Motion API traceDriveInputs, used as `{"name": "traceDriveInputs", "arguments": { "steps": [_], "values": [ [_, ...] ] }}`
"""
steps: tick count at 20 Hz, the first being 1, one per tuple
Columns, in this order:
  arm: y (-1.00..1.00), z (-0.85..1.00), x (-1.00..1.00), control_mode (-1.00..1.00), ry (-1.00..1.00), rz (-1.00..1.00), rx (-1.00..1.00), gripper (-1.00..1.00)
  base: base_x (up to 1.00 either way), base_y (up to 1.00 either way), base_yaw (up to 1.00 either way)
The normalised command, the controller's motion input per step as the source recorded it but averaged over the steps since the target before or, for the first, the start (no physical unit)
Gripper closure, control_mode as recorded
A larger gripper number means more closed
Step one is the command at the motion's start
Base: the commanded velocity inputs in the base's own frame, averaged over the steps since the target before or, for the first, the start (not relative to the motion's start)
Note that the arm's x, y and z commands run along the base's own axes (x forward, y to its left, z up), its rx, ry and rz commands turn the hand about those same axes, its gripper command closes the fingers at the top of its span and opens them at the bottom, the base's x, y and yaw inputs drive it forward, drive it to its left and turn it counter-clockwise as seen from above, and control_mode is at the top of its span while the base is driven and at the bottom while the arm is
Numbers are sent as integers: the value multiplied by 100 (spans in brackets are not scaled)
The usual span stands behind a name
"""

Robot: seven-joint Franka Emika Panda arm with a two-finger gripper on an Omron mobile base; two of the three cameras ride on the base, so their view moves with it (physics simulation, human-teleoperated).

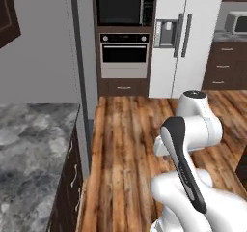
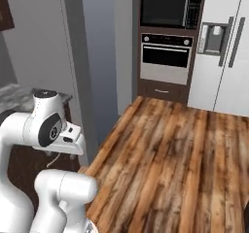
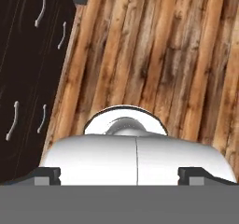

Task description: Four empty soda cans are scattered around the kitchen. Gather all the cans and cluster them next to the stove for recycling.

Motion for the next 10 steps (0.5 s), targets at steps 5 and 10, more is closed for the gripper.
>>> {"name": "traceDriveInputs", "arguments": {
  "steps": [5, 10],
  "values": [
    [0, 0, 0, 100, 0, 0, 0, -100, 93, -1, -38],
    [0, 0, 0, 100, 0, 0, 0, -100, 100, -1, -13]
  ]
}}
